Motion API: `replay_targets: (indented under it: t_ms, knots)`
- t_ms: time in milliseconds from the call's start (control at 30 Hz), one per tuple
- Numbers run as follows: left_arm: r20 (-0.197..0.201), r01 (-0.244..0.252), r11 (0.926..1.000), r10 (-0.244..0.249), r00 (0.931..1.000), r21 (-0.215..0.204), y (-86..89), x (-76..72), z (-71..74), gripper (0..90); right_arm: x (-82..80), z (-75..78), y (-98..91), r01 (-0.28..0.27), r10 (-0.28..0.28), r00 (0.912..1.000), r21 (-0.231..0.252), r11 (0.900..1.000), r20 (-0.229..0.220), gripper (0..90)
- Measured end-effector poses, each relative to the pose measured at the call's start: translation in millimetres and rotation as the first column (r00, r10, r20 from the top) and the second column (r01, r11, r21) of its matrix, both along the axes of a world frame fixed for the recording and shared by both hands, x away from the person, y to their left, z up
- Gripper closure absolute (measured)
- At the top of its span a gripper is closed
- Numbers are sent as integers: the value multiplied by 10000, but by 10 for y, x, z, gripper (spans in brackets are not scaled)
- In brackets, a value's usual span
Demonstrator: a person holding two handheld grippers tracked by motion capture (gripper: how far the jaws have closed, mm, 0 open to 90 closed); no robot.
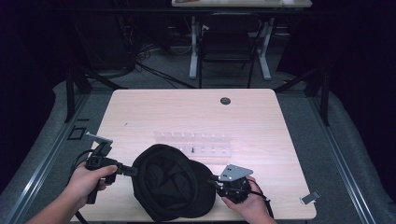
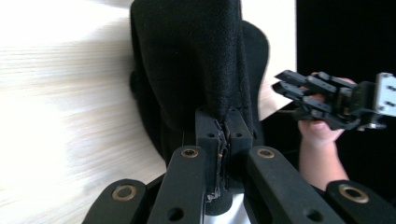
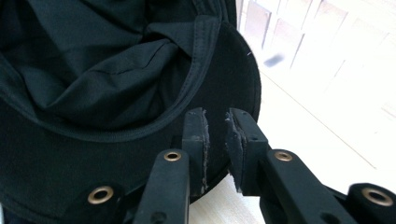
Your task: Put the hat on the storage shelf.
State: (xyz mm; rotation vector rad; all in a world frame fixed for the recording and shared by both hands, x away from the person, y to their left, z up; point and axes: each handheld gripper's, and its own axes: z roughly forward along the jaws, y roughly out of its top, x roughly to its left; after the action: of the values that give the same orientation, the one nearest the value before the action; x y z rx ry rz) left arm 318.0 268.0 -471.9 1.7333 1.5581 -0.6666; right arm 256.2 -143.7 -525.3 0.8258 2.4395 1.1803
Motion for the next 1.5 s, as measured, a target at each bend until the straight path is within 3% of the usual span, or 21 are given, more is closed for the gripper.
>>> replay_targets:
  t_ms: [233,800,967,1133,1300,1500]
  knots:
    - [195,103,9976,-90,9998,-691,-73,-51,111,882,24,89,-64,161,-162,9999,10,9999,60,766]
    - [548,208,9897,-131,9984,-1419,-117,-39,353,882,-21,124,-251,533,-533,9986,-56,9986,64,747]
    - [732,292,9830,-161,9972,-1812,-177,-31,438,883,-23,131,-310,607,-606,9981,-209,9979,56,732]
    - [884,348,9795,-175,9959,-1983,-233,-32,476,882,-12,102,-380,851,-851,9964,6,9964,3,684]
    - [956,329,9743,-118,9953,-2228,-242,-24,489,883,6,40,-422,952,-952,9955,-151,9953,-29,594]
    - [1129,337,9695,-62,9936,-2429,-242,-12,560,883,39,-20,-467,1135,-1138,9934,-158,9934,-153,559]
